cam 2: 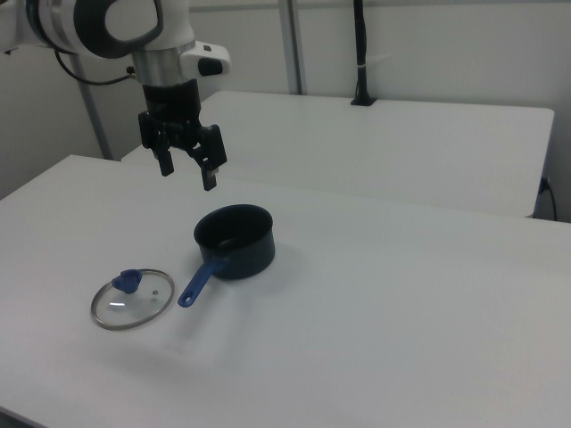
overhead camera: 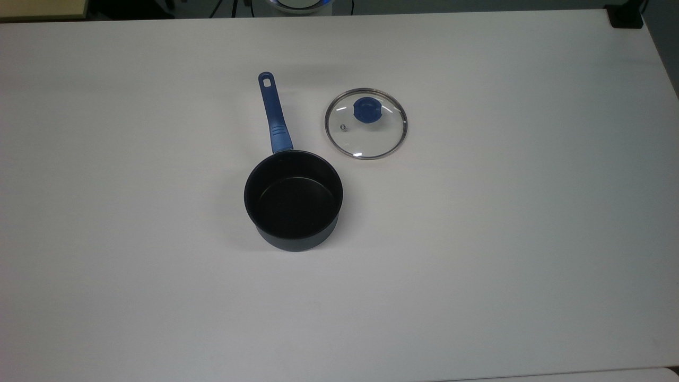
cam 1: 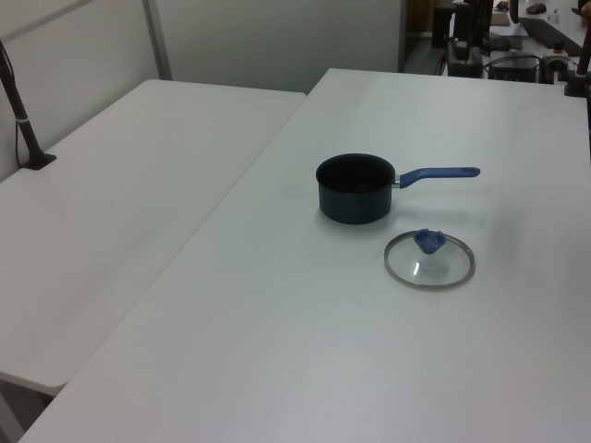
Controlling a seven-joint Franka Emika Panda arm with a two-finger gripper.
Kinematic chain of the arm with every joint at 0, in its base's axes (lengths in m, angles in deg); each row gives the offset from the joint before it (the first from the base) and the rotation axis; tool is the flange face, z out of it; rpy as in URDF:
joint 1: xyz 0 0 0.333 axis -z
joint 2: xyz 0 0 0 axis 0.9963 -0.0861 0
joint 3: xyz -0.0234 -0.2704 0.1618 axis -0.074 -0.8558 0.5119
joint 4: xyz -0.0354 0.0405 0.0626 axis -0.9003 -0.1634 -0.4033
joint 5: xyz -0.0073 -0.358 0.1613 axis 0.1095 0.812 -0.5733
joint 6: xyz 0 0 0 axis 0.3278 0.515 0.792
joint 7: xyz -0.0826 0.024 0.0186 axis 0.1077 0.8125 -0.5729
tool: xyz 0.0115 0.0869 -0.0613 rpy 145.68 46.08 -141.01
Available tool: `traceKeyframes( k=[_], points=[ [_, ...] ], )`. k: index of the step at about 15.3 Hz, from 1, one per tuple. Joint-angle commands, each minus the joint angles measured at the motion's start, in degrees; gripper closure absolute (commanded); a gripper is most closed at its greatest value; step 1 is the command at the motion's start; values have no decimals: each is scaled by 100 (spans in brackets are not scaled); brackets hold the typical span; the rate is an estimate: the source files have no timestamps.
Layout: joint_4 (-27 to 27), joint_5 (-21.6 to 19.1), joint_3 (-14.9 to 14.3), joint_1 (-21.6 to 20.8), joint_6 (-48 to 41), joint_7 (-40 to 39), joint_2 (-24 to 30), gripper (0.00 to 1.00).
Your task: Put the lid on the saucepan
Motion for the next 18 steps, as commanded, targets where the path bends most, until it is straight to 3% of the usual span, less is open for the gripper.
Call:
traceKeyframes(
  k=[1,8,18],
  points=[
    [-113,-117,-45,22,-133,-135,-48,0],
    [-113,-459,-89,31,-72,-170,-75,0],
    [-324,-416,-133,49,-98,-170,-250,0]
  ],
)
